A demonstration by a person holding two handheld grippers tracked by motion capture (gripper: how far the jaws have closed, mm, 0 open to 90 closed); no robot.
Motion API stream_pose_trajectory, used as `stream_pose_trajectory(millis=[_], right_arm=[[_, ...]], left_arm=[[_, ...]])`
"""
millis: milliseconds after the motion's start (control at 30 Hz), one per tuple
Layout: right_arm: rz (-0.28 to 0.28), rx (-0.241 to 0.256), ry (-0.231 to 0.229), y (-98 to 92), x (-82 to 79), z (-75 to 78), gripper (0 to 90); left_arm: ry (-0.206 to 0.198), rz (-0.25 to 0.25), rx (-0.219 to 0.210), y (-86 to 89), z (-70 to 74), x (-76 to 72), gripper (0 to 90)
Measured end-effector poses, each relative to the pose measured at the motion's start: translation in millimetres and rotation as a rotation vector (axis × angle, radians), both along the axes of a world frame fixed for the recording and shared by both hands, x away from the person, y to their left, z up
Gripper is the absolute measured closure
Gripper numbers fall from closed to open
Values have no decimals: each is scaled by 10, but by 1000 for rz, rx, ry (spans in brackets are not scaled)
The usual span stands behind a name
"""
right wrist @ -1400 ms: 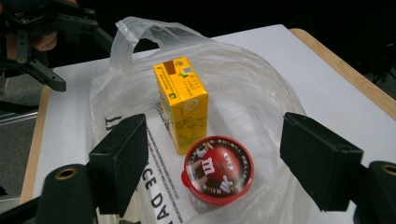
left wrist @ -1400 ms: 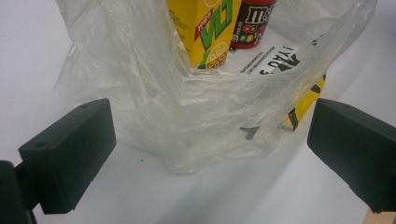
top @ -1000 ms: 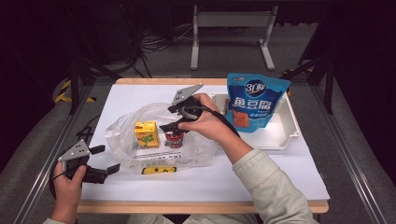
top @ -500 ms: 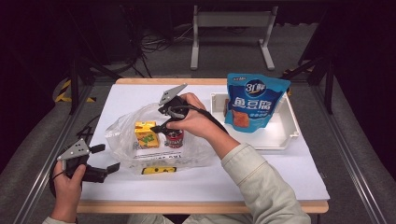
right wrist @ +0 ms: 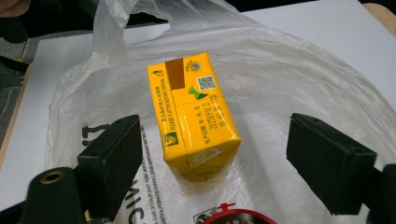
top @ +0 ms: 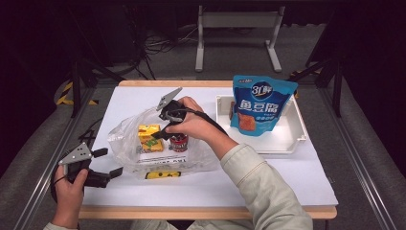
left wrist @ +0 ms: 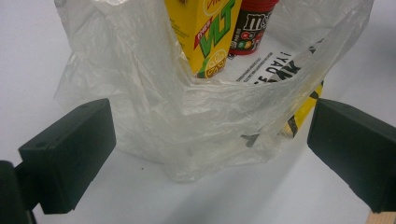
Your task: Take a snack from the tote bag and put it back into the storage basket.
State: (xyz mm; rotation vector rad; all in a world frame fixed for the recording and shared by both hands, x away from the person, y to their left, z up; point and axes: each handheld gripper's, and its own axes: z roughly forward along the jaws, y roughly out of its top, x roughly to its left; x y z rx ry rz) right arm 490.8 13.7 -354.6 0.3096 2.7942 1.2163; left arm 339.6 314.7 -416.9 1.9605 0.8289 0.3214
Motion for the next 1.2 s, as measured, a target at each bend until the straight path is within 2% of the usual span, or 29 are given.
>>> stream_pose_trajectory(millis=[600, 900, 1100, 1200], right_arm=[[42, -47, 9, 234, 24, -142, 194], [56, -87, 13, 326, 27, -219, 204], [71, -130, 6, 377, 29, -249, 252], [94, -159, 12, 396, 22, -272, 319]], left_arm=[[2, 22, -3, 66, -6, -89, 18], [4, 23, -2, 69, -10, -91, 18], [4, 20, -4, 68, -11, -85, 18], [2, 18, -3, 71, -11, -80, 18]])
